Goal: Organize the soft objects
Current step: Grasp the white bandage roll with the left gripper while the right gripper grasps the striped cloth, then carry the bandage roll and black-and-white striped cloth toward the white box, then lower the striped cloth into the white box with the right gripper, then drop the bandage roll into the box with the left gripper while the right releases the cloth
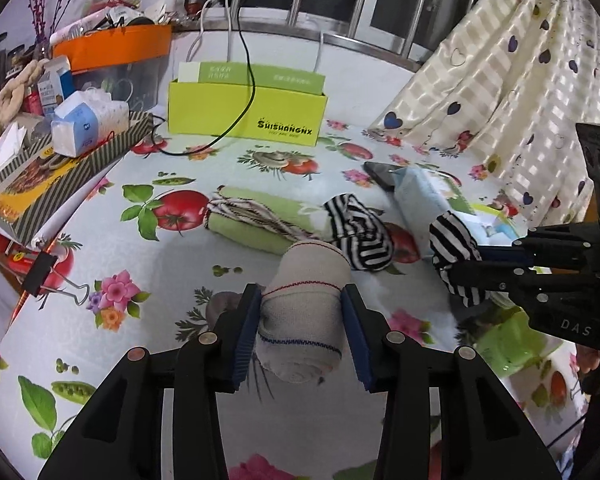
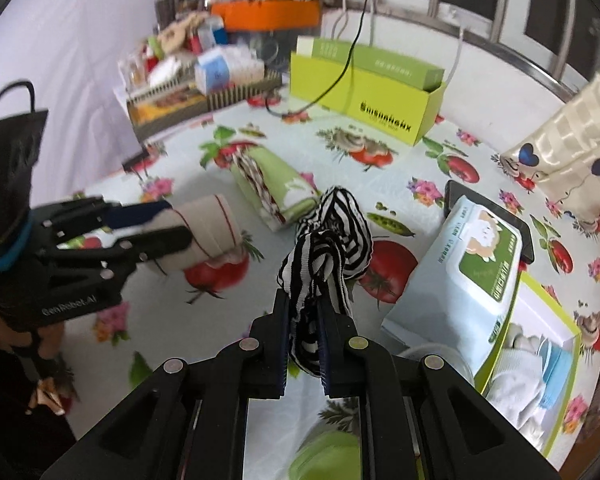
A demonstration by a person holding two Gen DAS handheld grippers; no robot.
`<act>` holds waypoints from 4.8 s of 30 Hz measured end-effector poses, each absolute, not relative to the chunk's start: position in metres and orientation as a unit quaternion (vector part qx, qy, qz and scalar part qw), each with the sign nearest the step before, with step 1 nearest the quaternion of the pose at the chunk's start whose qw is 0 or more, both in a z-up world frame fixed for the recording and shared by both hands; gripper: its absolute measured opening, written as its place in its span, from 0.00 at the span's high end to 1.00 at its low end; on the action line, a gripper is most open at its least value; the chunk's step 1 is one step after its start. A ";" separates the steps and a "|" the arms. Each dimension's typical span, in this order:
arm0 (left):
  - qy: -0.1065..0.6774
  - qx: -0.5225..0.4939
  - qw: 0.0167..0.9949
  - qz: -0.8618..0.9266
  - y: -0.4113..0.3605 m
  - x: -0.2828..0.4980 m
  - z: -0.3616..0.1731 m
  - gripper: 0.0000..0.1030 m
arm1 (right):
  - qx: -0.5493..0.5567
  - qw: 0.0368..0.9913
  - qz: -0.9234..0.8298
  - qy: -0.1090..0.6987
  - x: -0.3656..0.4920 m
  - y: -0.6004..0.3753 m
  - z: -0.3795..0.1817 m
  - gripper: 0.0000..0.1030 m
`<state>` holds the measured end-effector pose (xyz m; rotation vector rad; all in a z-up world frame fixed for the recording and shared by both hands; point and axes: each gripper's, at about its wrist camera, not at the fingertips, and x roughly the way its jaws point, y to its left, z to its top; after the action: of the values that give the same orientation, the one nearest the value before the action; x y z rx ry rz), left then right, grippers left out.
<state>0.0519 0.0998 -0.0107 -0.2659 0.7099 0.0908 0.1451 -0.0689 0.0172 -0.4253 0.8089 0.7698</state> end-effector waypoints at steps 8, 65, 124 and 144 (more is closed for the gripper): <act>0.321 -0.120 0.939 0.040 0.085 0.039 0.012 0.59 | -0.154 0.847 0.369 0.350 0.126 -0.094 0.036 0.89; 0.299 -0.040 0.950 -0.077 -0.055 0.092 0.065 0.59 | -0.044 0.909 0.282 0.304 0.138 -0.247 0.058 0.89; 0.378 -0.002 0.915 -0.145 -0.156 0.160 0.022 0.59 | 0.075 0.914 0.220 0.332 0.191 -0.349 -0.004 0.67; 0.418 -0.006 0.891 -0.177 -0.177 0.175 -0.004 0.58 | 0.085 0.918 0.212 0.324 0.188 -0.358 -0.003 0.67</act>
<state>0.1752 -0.1766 -0.0043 -0.0132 0.8682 -0.3677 0.1876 -0.3577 -0.0032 0.1757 0.6670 0.4355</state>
